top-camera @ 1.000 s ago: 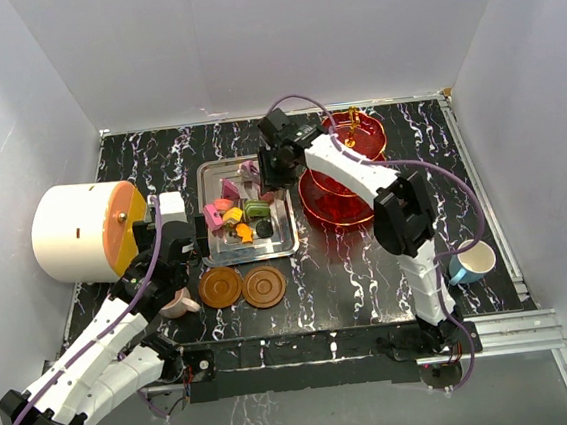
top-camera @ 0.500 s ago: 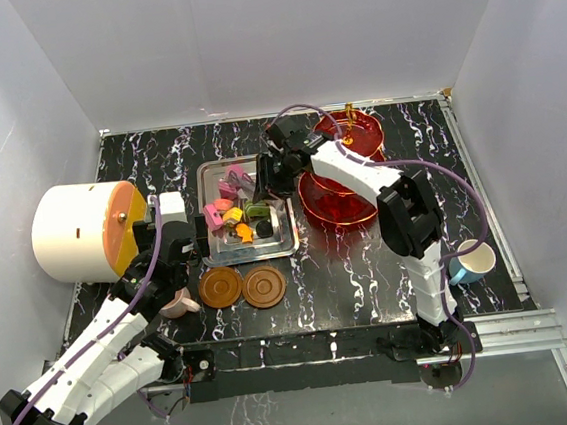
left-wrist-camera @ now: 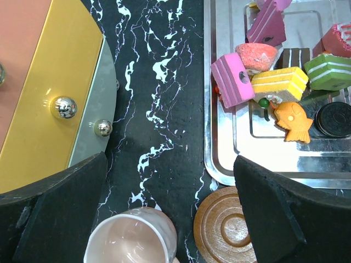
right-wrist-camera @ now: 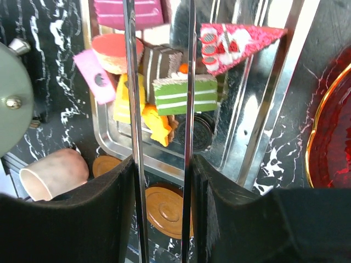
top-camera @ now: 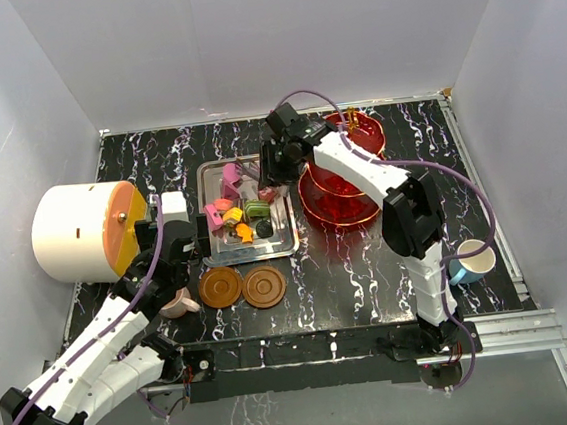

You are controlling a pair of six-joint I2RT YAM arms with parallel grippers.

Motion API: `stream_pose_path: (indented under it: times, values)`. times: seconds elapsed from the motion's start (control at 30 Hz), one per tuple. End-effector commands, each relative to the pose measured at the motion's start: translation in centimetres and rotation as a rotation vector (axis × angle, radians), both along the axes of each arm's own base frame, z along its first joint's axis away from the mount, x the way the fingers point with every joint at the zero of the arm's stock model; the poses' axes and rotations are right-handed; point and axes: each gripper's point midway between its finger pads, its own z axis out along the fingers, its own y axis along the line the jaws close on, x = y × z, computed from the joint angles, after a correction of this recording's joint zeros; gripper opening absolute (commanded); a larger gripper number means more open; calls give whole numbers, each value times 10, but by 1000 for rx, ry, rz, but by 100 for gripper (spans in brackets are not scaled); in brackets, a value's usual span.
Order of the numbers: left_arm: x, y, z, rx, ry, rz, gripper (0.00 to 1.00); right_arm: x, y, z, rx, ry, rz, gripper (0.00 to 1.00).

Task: Serve the afternoon tea
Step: Adjust the dessert on the tray.

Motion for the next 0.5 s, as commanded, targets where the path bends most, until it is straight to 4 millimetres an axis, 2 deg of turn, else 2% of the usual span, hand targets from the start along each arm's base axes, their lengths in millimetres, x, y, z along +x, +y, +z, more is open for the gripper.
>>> stream_pose_path:
  times: [0.0, 0.1, 0.23, 0.47]
  values:
    - [2, 1, 6, -7, -19, 8, 99, 15, 14, 57, 79, -146, 15, 38]
    - [2, 2, 6, -7, -20, 11, 99, 26, 23, 55, 96, -158, 9, 39]
    - [2, 2, 6, -5, -20, 14, 99, 34, 34, 40, 92, -135, 35, 40]
    - [2, 3, 6, -6, -22, 15, 99, 39, 32, 11, 33, -102, 47, 41]
